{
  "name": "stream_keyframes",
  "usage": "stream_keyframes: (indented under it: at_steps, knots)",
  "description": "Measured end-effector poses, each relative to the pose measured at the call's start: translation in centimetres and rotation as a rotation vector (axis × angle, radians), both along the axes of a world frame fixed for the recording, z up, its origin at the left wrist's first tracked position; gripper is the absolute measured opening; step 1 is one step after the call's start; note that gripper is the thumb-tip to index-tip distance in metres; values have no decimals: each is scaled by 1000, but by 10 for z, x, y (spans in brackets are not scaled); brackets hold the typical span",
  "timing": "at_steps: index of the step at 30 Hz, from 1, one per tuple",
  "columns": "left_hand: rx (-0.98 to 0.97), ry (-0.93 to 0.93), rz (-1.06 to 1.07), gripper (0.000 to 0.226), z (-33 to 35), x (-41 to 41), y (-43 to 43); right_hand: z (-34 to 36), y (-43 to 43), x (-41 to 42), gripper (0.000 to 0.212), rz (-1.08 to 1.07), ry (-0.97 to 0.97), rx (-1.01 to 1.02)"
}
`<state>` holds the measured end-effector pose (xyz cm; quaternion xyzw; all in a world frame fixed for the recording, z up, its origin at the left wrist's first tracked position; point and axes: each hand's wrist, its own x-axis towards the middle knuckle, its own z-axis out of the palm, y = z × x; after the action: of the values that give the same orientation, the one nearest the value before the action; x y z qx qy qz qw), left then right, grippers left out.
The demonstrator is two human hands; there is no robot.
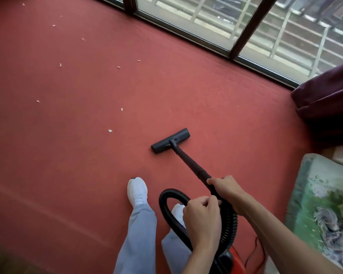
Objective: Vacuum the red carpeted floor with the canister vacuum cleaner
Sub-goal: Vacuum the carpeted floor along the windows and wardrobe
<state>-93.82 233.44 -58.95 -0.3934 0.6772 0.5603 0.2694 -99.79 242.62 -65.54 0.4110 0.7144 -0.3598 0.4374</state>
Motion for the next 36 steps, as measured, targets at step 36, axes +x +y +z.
stream_keyframes:
  at_steps: [36]
  knots:
    - [-198, 104, 98, 27, -17, 18, -109, -6, -134, -8, 24, -91, 143, -27]
